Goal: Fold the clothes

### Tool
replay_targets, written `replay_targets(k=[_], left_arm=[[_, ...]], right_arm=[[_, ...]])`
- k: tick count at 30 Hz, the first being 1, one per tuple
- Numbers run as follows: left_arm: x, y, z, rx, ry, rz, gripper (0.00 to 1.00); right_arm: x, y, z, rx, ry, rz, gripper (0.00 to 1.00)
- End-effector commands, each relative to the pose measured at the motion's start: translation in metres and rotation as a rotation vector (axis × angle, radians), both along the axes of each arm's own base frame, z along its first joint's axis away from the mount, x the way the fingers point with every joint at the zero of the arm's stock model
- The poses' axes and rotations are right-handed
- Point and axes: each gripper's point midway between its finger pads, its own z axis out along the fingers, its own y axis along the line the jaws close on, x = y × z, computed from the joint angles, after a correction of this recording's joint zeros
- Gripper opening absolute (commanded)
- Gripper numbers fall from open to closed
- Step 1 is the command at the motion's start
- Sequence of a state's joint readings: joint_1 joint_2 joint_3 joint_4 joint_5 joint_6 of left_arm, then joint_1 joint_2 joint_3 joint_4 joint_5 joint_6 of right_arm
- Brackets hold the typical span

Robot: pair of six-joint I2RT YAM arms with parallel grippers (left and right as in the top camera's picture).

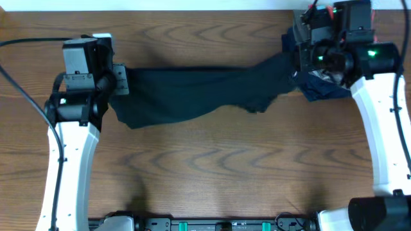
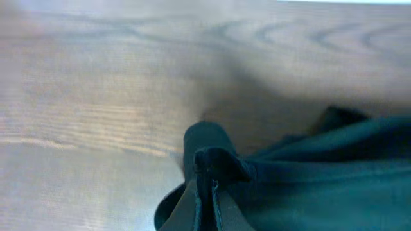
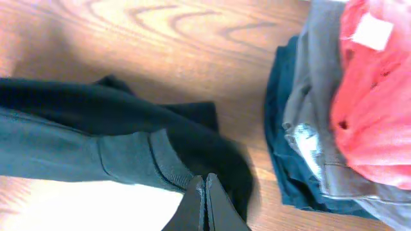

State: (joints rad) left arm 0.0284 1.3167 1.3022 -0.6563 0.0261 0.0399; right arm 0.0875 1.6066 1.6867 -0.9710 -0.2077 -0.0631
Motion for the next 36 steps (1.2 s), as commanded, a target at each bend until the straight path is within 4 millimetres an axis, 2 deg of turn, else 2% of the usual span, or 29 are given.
replay_targets(k=[1, 7, 11, 15, 20, 23, 27, 32, 36], left_arm=[[0.001, 0.004, 0.039, -0.002, -0.125, 0.026, 0.06], [-0.001, 0.004, 0.093, -0.006, -0.311, 0.032, 0.06], [-0.008, 0.004, 0.122, -0.003, -0.406, 0.031, 0.06], [-0.010, 0.004, 0.149, -0.001, -0.510, 0.030, 0.06], [-0.008, 0.004, 0.183, 0.001, -0.644, 0.029, 0.06], [-0.010, 0.004, 0.191, -0.012, -0.676, 0.034, 0.06], [-0.013, 0.004, 0.194, -0.063, -0.689, 0.056, 0.06], [-0.019, 0.003, 0.199, -0.074, -0.701, 0.055, 0.06], [-0.025, 0.003, 0.186, -0.074, -0.643, 0.058, 0.08]], right_arm=[[-0.005, -0.007, 0.034, -0.007, -0.092, 0.000, 0.01], [-0.006, -0.007, 0.034, -0.007, -0.088, -0.001, 0.01], [0.000, -0.007, 0.039, -0.005, -0.120, -0.001, 0.01], [0.008, -0.012, 0.056, -0.001, -0.197, -0.014, 0.01], [0.009, -0.027, 0.095, 0.013, -0.330, -0.045, 0.01], [-0.002, -0.034, 0.119, 0.021, -0.394, -0.050, 0.01], [-0.014, -0.040, 0.135, 0.018, -0.432, -0.066, 0.01], [-0.023, -0.041, 0.134, 0.013, -0.417, -0.067, 0.01], [-0.027, -0.041, 0.125, 0.012, -0.375, -0.066, 0.01]])
